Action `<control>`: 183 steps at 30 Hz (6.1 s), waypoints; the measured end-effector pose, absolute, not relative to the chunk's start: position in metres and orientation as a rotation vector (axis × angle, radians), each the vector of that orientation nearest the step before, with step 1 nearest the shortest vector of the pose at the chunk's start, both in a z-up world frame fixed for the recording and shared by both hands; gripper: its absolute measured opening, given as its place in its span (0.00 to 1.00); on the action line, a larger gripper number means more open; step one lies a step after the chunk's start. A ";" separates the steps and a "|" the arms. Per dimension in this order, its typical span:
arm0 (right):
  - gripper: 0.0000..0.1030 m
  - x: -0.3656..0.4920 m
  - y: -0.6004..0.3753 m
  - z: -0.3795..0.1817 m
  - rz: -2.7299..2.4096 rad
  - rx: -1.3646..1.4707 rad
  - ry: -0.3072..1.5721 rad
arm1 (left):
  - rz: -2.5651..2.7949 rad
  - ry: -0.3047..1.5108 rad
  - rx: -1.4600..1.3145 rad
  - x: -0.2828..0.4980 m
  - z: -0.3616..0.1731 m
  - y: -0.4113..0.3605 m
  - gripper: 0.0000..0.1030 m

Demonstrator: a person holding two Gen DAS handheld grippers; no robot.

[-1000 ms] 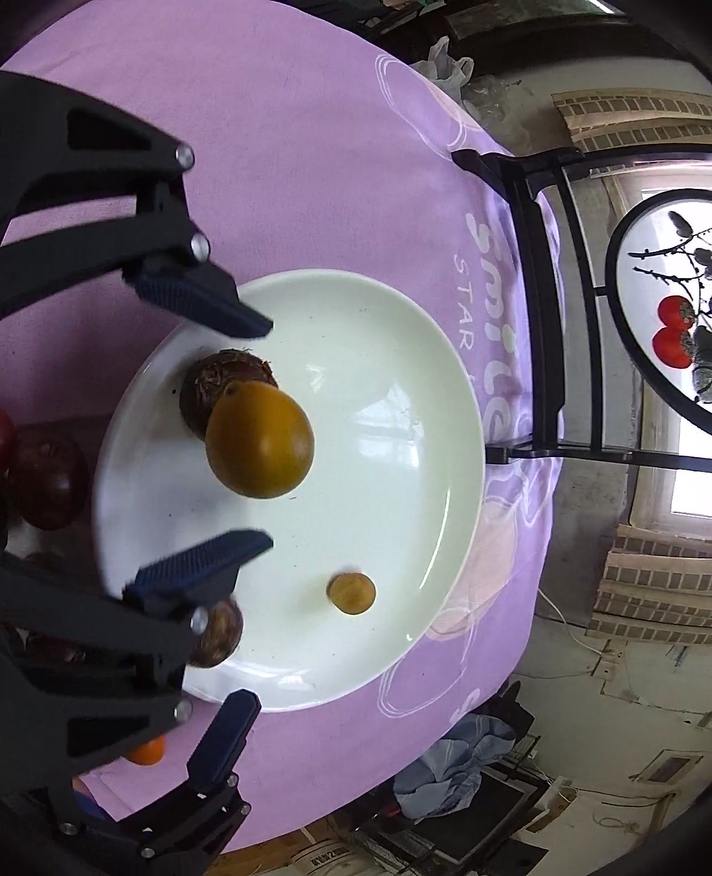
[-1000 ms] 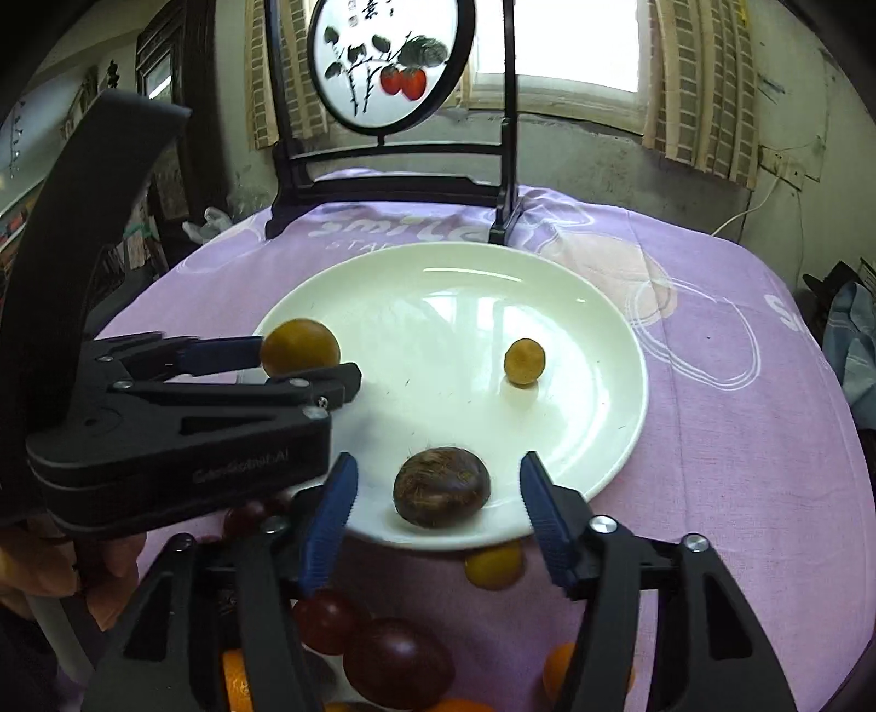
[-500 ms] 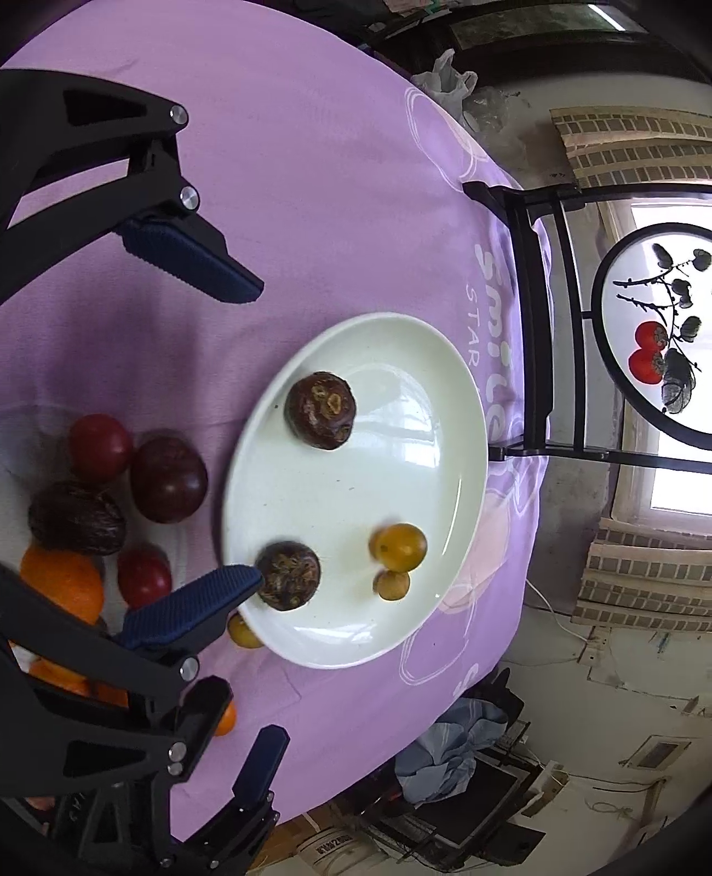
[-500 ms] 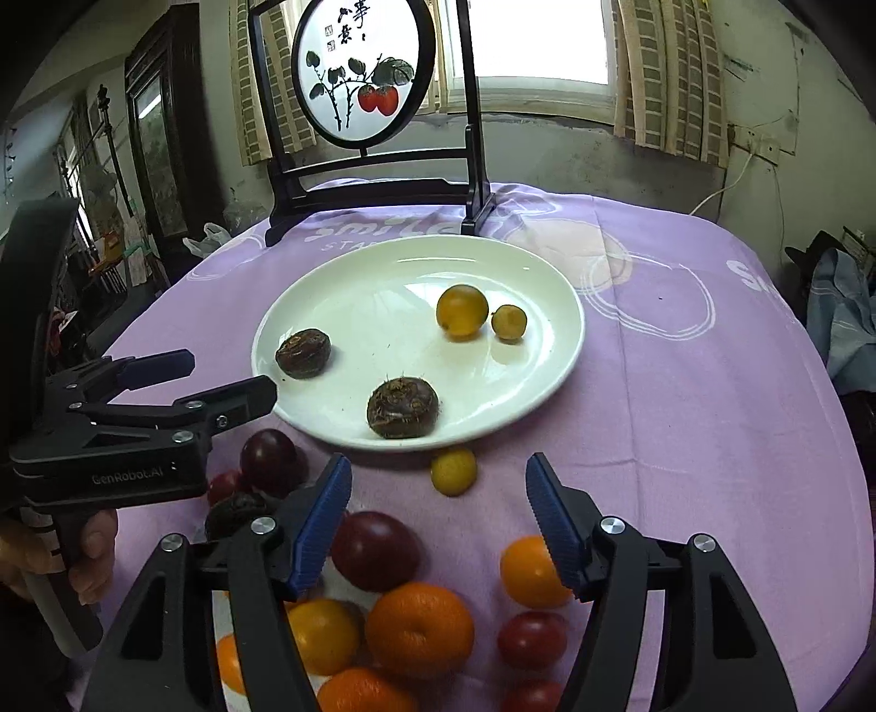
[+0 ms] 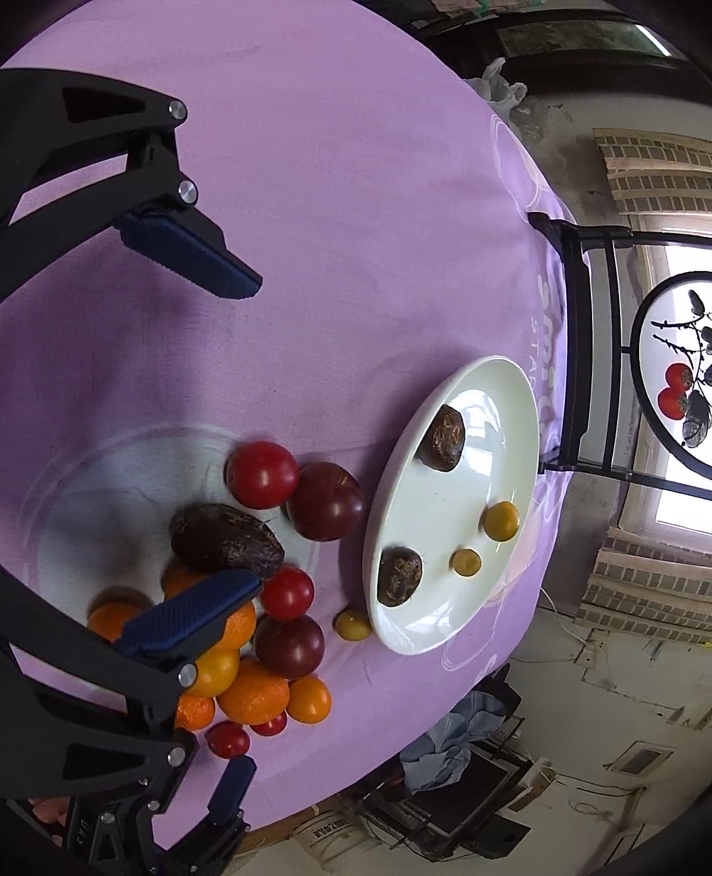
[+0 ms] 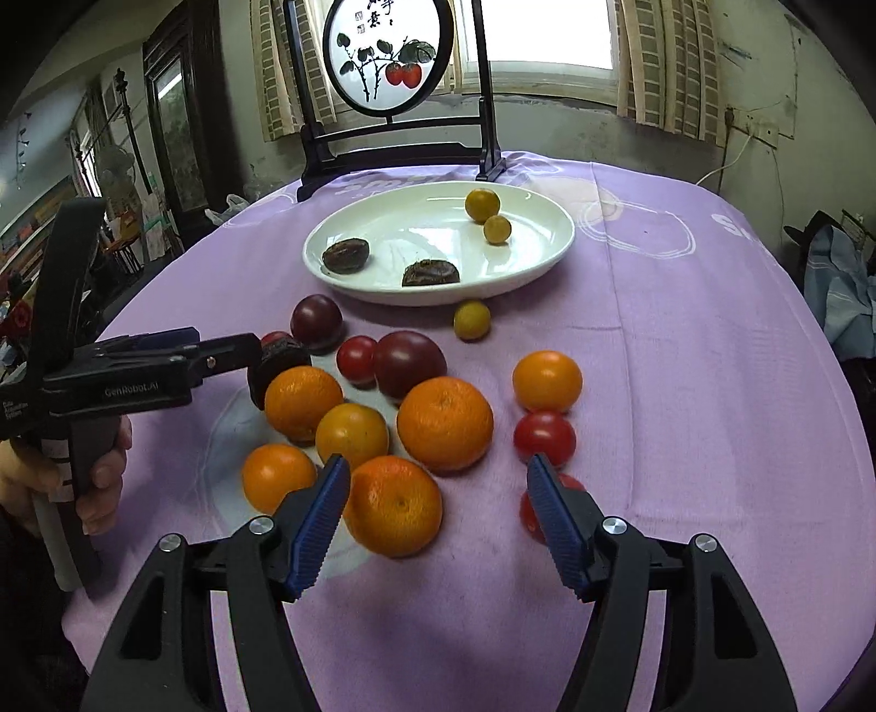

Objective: Organize fruits
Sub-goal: 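Grasp an orange with the left gripper while the right grasps a mandarin, then carry both citrus fruits onto the white plate and open both grippers, then grasp a red tomato with the right gripper while the left grasps another red tomato, then carry both tomatoes onto the white plate and open both grippers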

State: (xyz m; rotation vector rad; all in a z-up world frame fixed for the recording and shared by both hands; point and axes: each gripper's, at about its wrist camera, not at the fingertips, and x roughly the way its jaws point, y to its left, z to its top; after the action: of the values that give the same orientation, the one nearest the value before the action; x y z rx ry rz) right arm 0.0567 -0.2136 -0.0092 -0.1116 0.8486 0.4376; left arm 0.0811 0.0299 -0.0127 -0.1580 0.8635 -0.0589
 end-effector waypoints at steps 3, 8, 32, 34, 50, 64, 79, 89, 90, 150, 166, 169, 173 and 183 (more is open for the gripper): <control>0.66 0.047 -0.214 -0.012 0.443 -0.117 0.857 | -0.056 0.871 -0.182 0.076 -0.014 0.036 0.95; 0.66 0.041 -0.205 -0.021 0.464 -0.154 0.890 | -0.060 0.869 -0.202 0.069 -0.014 0.039 0.95; 0.42 0.036 -0.217 -0.023 0.445 -0.134 0.895 | -0.201 0.937 -0.029 0.043 -0.014 -0.018 0.95; 0.42 0.032 -0.222 -0.021 0.450 -0.129 0.884 | -0.221 0.948 -0.013 0.042 -0.016 -0.026 0.95; 0.42 0.025 -0.238 -0.016 0.466 -0.095 0.864 | -0.288 0.985 0.088 0.052 -0.030 -0.066 0.37; 0.42 0.068 -0.198 0.036 0.486 -0.235 0.727 | -0.246 0.828 0.063 0.089 0.042 -0.018 0.37; 0.42 0.210 -0.142 0.014 0.403 -0.221 0.835 | -0.052 0.868 -0.005 0.235 0.022 0.001 0.37; 0.64 0.214 -0.158 0.005 0.348 -0.127 0.860 | -0.034 0.824 -0.050 0.226 0.027 -0.002 0.77; 0.64 0.208 -0.164 0.008 0.341 -0.119 0.852 | -0.031 0.825 -0.051 0.221 0.028 -0.001 0.79; 0.29 0.061 -0.235 -0.026 0.426 -0.070 0.926 | -0.100 0.950 0.146 0.088 -0.035 0.019 0.90; 0.29 0.060 -0.229 -0.015 0.465 -0.076 0.898 | -0.230 0.979 0.087 0.113 -0.031 0.001 0.28; 0.29 0.060 -0.225 0.001 0.472 -0.101 0.858 | -0.229 0.969 0.042 0.109 -0.017 0.010 0.28; 0.29 0.070 -0.212 0.029 0.468 -0.161 0.770 | -0.226 0.891 0.022 0.111 0.014 0.017 0.28; 0.29 0.157 -0.154 0.040 0.465 -0.210 0.744 | -0.124 0.829 -0.043 0.196 0.039 0.011 0.28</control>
State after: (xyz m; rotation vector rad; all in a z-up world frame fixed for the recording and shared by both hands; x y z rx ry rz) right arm 0.1569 -0.1538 0.0403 -0.2100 0.7439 0.4650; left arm 0.1956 0.0106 0.0386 -0.0433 0.8292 -0.1243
